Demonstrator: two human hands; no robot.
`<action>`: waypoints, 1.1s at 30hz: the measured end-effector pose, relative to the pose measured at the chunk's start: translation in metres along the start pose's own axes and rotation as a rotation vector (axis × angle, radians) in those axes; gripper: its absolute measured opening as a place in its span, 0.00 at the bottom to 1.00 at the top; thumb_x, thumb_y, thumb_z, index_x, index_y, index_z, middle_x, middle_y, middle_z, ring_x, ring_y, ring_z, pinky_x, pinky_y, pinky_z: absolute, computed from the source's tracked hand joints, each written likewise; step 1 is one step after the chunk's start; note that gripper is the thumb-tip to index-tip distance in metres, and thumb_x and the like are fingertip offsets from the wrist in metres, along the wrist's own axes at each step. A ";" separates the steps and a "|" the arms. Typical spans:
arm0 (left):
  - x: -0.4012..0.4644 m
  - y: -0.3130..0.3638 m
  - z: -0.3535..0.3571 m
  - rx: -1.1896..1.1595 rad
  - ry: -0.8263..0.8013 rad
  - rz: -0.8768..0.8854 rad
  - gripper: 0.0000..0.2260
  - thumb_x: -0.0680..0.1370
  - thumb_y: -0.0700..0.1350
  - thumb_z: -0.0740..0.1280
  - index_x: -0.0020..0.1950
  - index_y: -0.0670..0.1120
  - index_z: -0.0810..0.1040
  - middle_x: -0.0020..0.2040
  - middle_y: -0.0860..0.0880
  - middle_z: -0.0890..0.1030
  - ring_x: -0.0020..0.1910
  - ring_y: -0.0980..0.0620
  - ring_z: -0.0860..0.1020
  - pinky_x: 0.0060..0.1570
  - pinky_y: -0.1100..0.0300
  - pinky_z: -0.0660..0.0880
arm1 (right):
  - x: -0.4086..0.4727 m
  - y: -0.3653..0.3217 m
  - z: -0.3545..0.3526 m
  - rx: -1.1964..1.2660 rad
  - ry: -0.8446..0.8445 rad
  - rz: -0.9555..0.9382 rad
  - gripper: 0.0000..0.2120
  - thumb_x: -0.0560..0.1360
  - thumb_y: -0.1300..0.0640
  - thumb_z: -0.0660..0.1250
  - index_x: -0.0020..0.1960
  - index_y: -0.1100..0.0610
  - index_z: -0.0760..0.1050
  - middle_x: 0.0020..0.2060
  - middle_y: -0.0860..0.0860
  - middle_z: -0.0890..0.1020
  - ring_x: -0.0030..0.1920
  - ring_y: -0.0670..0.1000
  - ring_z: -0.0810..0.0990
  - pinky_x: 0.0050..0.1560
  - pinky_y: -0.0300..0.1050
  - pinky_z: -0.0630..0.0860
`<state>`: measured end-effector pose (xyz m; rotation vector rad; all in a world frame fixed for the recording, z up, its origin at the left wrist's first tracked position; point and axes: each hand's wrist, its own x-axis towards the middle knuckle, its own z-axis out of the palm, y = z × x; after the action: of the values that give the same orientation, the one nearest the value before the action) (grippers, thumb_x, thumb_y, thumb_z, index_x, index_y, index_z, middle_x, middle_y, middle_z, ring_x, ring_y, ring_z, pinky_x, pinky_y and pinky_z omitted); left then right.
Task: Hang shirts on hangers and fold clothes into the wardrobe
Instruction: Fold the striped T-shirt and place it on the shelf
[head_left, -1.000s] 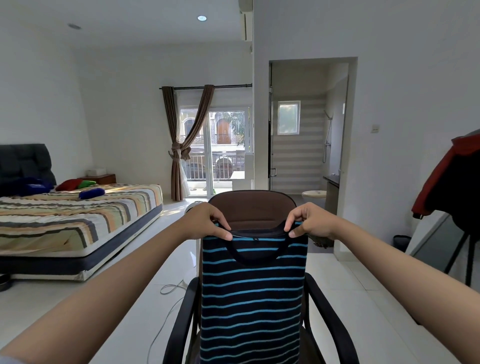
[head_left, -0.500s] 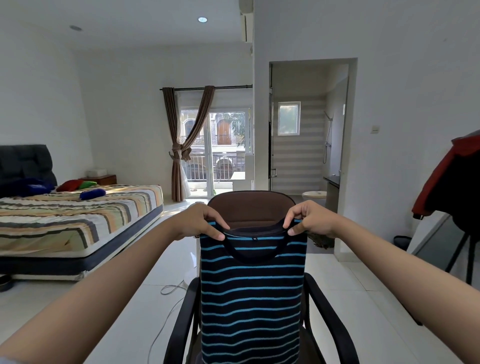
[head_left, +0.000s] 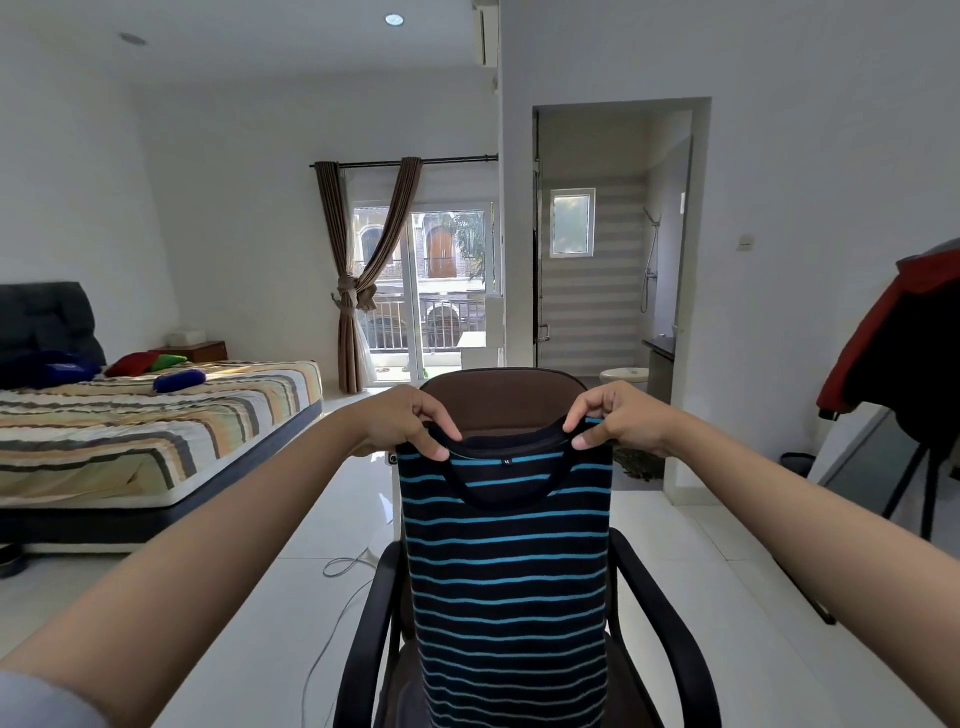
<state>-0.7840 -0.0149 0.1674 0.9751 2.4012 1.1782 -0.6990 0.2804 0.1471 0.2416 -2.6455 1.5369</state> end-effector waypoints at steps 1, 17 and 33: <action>0.000 -0.001 0.000 -0.020 0.009 0.002 0.10 0.68 0.30 0.72 0.44 0.43 0.83 0.47 0.43 0.82 0.46 0.48 0.81 0.44 0.61 0.80 | 0.000 0.000 0.001 0.032 0.007 0.008 0.09 0.69 0.72 0.71 0.44 0.61 0.80 0.47 0.63 0.83 0.49 0.60 0.83 0.54 0.53 0.79; 0.006 -0.024 -0.017 -0.172 -0.003 0.064 0.09 0.69 0.30 0.72 0.43 0.43 0.83 0.45 0.44 0.83 0.45 0.47 0.81 0.43 0.60 0.79 | 0.012 -0.010 0.013 0.290 0.048 0.030 0.12 0.68 0.77 0.68 0.38 0.61 0.77 0.35 0.55 0.83 0.37 0.53 0.83 0.38 0.41 0.80; 0.119 -0.075 -0.023 -0.137 0.052 0.002 0.09 0.70 0.33 0.73 0.44 0.46 0.84 0.52 0.41 0.82 0.52 0.45 0.80 0.53 0.56 0.78 | 0.105 0.062 -0.014 0.241 0.009 0.072 0.26 0.68 0.71 0.72 0.64 0.56 0.76 0.55 0.57 0.82 0.56 0.55 0.81 0.53 0.43 0.80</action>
<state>-0.9159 0.0207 0.1266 0.9143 2.3229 1.3650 -0.8135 0.3124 0.1160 0.1543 -2.4853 1.8749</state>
